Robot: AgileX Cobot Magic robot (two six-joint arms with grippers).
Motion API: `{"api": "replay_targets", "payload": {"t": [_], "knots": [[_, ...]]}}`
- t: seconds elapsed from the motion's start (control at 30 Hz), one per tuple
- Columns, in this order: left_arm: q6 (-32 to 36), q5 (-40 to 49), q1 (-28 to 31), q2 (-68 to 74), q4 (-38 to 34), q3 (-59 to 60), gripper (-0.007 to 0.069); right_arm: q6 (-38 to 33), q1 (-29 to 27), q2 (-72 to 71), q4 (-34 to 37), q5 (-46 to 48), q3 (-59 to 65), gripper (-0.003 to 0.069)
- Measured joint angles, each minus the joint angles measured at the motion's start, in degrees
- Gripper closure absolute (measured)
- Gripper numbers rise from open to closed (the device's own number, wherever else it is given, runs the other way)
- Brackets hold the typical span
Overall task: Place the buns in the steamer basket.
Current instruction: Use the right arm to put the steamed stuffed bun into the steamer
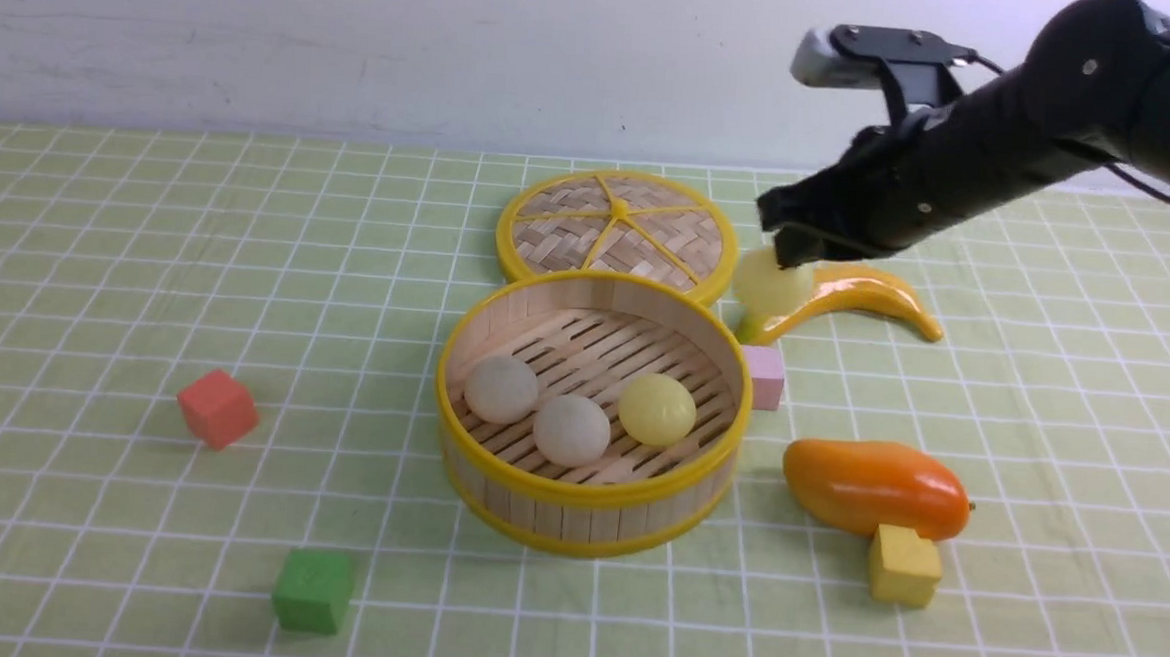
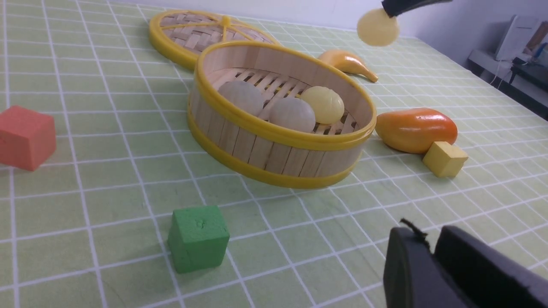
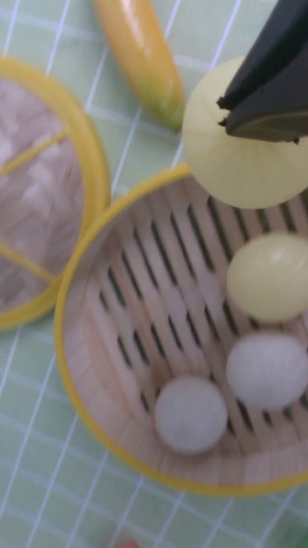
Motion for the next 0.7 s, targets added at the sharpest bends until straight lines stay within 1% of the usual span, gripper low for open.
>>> {"api": "replay_targets", "payload": {"t": [0.07, 0.2, 0.33, 0.4, 0.5, 0.53, 0.63, 0.7], "knots": [[0.0, 0.0, 0.0, 0.0, 0.0, 0.0, 0.0533, -2.05, 2.29, 1.09, 2.88, -2.27, 0.0, 0.0665], [0.0, 0.0, 0.0, 0.0, 0.0, 0.0, 0.0533, -5.22, 6.1, 5.24, 6.16, -8.6, 0.0, 0.0664], [0.0, 0.0, 0.0, 0.0, 0.0, 0.0, 0.0533, -6.21, 8.75, 10.88, 7.33, -16.19, 0.0, 0.0648], [0.0, 0.0, 0.0, 0.0, 0.0, 0.0, 0.0533, -6.22, 9.12, 12.36, 7.33, -17.8, 0.0, 0.0634], [0.0, 0.0, 0.0, 0.0, 0.0, 0.0, 0.0533, -6.34, 9.42, 14.94, 7.33, -20.69, 0.0, 0.0552], [0.0, 0.0, 0.0, 0.0, 0.0, 0.0, 0.0533, -6.35, 9.42, 15.01, 7.33, -20.86, 0.0, 0.0538], [0.0, 0.0, 0.0, 0.0, 0.0, 0.0, 0.0533, -6.35, 9.36, 14.43, 7.33, -19.78, 0.0, 0.0378], [0.0, 0.0, 0.0, 0.0, 0.0, 0.0, 0.0532, -6.35, 9.32, 13.35, 7.33, -17.05, 0.0, 0.0333]]}}
